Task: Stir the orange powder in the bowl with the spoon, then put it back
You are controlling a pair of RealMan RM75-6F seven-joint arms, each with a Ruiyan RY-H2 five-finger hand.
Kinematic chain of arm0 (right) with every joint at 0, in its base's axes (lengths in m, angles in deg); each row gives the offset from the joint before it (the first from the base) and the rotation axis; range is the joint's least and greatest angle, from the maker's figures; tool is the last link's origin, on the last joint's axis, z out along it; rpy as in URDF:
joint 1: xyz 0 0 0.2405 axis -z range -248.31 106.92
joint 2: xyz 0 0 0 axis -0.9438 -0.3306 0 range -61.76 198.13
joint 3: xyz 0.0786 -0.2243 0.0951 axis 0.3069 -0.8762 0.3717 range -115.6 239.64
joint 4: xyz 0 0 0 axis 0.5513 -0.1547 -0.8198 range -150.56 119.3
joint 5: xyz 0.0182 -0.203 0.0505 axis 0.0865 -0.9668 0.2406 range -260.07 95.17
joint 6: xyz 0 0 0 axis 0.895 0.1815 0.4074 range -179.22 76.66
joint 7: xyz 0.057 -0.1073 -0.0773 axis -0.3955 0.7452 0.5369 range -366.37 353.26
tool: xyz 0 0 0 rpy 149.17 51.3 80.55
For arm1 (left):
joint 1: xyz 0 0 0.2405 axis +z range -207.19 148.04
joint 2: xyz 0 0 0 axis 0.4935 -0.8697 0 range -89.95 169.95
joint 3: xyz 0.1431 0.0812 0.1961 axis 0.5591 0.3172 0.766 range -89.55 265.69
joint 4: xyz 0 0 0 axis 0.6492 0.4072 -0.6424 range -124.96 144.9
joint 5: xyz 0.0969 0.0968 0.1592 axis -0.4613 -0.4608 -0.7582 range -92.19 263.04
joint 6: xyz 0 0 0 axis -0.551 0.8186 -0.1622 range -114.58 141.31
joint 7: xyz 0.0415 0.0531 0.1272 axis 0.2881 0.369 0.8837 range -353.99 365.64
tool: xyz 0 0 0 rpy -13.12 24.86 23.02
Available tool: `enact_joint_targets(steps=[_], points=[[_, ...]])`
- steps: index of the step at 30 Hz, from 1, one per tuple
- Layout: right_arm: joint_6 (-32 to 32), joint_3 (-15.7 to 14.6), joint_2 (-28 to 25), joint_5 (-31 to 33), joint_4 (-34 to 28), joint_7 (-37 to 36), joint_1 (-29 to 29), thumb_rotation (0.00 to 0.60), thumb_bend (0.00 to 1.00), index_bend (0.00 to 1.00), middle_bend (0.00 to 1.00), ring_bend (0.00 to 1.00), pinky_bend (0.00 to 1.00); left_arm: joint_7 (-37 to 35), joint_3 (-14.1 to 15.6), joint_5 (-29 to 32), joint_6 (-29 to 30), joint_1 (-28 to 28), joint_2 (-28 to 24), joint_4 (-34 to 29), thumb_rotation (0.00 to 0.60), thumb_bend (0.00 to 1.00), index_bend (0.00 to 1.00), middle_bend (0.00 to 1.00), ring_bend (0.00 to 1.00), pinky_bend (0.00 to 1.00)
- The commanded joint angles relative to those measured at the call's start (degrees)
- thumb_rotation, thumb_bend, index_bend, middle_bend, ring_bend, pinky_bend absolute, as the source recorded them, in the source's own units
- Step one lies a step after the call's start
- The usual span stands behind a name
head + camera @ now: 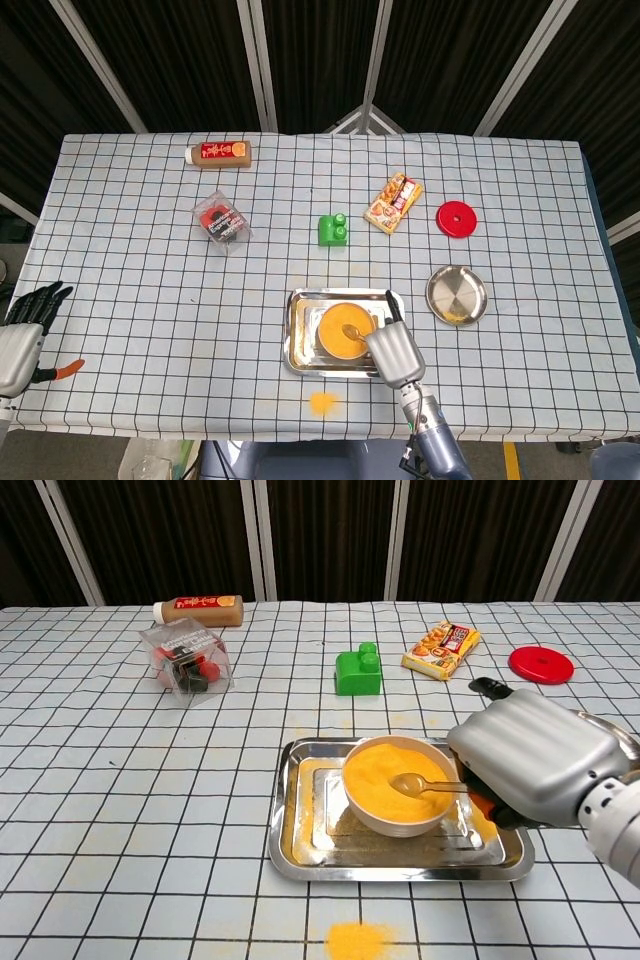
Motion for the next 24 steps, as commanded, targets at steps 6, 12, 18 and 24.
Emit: enact_joint_targets(steps=[6,12,18,24], points=[[0.92,-0.05,-1.08,0.67,-0.98,1.86,0.04,0.6,0.94,0.95,0.83,0.56,0.01,0.06,-0.03,0.06,0.08,0.03,0.02,-0.02,0.6,0.0,0.0,0.0,0.0,0.0],[1.71,0.39,-2.34,0.29,-1.22,2.72,-0.19,0.6,0.94,0.95,0.83,0.56,0.01,0.27,-0.05,0.21,-0.17,-0.08,0.16,0.06,0.6,0.0,0.0,0.0,0.0,0.0],[1.75,0.35,-3.52,-0.38,-2.77,1.68,-0.22,0.6,0.94,0.95,0.83,0.56,0.01,0.23,-0.03,0.18,-0.08,-0.04,0.15,0.09,0.6,0.0,0.0,0.0,0.0,0.0],[0.36,-1.37,-4.7,-4.69,-4.47,-0.8,-0.84,0.6,0.94,0.95,0.83,0.56,0.01,0.2,0.04,-0.07,0.11,0.04,0.12,0.03,0.6,0.0,0.0,0.0,0.0,0.0]])
